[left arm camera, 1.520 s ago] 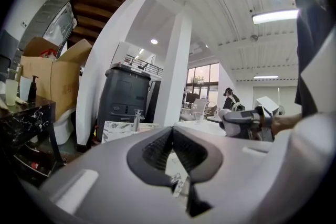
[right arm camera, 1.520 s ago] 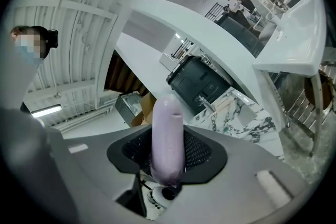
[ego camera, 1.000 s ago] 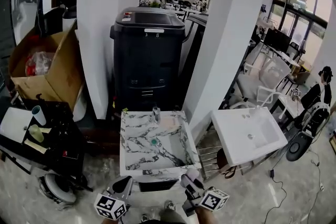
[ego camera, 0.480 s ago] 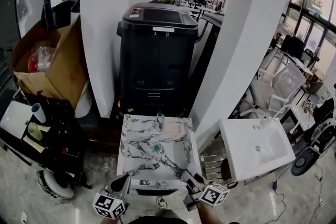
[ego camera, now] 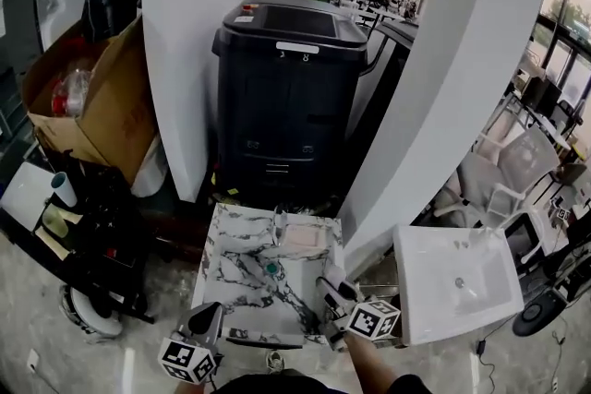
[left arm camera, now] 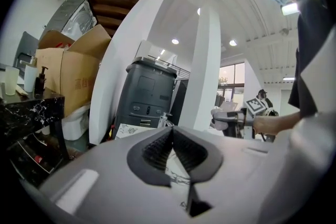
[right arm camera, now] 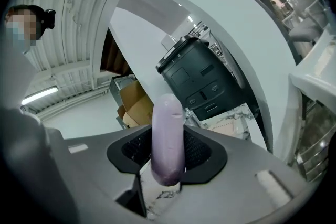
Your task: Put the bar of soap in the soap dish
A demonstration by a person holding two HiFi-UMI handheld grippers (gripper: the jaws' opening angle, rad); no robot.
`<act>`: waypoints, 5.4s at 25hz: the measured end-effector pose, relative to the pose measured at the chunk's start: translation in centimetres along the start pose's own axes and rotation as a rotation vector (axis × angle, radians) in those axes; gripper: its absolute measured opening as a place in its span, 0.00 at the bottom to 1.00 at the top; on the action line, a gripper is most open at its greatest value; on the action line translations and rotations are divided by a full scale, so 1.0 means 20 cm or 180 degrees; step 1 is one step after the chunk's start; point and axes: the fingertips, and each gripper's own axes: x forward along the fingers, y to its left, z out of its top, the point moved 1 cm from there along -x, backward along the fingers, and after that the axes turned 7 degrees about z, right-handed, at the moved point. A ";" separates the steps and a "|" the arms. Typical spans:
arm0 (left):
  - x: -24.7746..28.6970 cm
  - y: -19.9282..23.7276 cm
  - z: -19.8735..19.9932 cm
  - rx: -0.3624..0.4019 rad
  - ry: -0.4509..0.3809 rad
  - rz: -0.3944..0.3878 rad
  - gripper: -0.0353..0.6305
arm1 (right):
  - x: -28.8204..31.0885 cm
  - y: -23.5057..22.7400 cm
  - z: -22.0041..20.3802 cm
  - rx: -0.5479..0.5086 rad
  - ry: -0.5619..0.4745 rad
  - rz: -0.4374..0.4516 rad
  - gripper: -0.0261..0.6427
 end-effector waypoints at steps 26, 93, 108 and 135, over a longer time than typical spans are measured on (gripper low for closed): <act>0.15 -0.02 -0.12 -0.0148 0.0215 0.0710 0.13 | 0.84 -0.86 -0.15 -0.1771 0.2131 -0.0107 0.27; 0.14 0.04 -0.04 -0.0012 0.0193 0.0128 0.13 | 0.62 -0.64 0.02 -0.1713 0.1389 -0.0624 0.18; -0.03 0.02 0.00 0.0118 0.0132 -0.0342 0.13 | 0.19 0.02 -0.02 -0.1512 0.0452 -0.0655 0.04; -0.48 0.02 -0.03 0.0165 0.0026 -0.0754 0.13 | -0.50 0.73 -0.39 -0.1123 -0.0247 -0.0881 0.04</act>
